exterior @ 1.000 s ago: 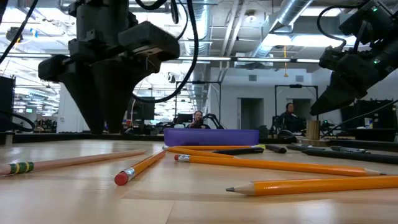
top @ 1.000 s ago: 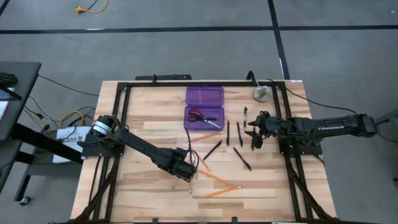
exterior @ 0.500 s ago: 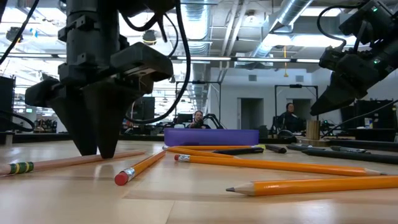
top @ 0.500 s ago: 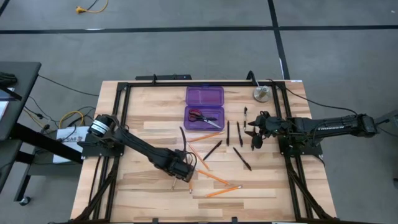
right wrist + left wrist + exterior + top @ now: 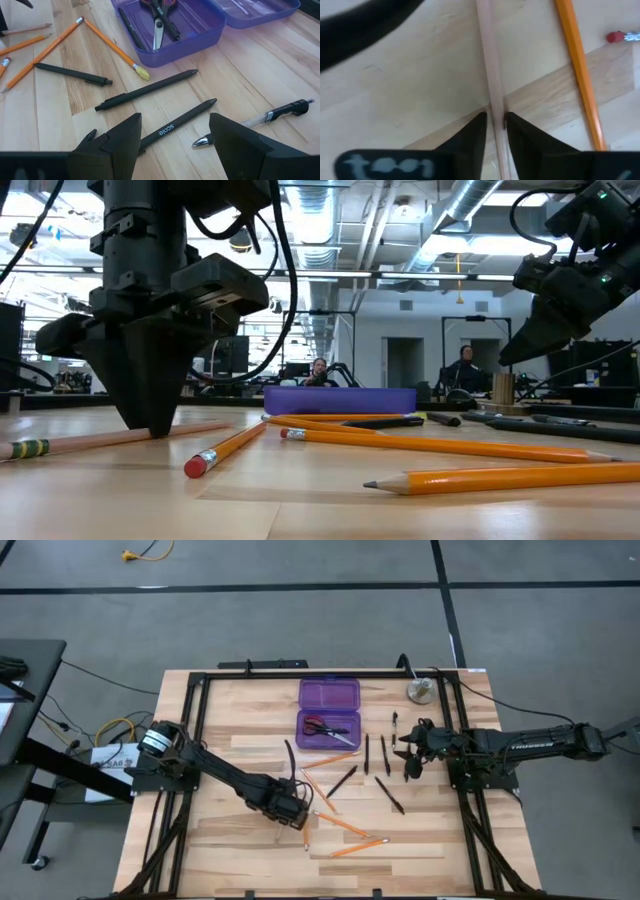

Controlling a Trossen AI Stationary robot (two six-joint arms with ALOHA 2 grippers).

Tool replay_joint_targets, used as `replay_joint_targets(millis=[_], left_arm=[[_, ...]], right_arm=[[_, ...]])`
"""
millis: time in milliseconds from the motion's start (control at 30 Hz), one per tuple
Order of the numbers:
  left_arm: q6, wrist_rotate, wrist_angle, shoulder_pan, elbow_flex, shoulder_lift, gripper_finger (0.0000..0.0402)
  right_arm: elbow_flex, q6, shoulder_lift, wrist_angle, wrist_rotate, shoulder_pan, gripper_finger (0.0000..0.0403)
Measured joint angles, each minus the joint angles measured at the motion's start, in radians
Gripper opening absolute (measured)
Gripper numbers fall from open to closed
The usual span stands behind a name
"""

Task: Pick & place school supplies into a supply box
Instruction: Put the pink pencil into the violet supply box

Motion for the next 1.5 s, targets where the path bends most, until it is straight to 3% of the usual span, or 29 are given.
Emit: replay_joint_targets(millis=[200,500,667,833,1100,1367,1500], left_arm=[[0.038,-0.01,-0.02,0.005,0.0,-0.001,0.001],[0.004,-0.096,-0.025,-0.001,0.003,-0.013,0.0004],[-0.021,-0.297,-0.156,0.009,-0.017,-0.074,0.0001],[-0.032,-0.354,-0.288,0.014,-0.011,-0.158,0.0003],[0.119,-0.354,-0.352,0.073,0.007,-0.2,0.0002],[0.386,-0.496,-0.526,0.165,0.197,-0.201,0.0001],[0.421,-0.478,-0.57,0.217,0.241,-0.202,0.0]], right_arm=[[0.0,0.0,0.0,0.0,0.0,0.0,0.023],[0.0,0.0,0.0,0.0,0.0,0.0,0.023],[0.0,0.0,0.0,0.001,0.0,0.0,0.023],[0.0,0.0,0.0,0.002,0.0,0.0,0.023],[0.0,0.0,0.0,0.004,0.0,0.0,0.023],[0.0,0.0,0.0,0.004,0.0,0.0,0.023],[0.0,0.0,0.0,0.005,0.0,0.0,0.023]])
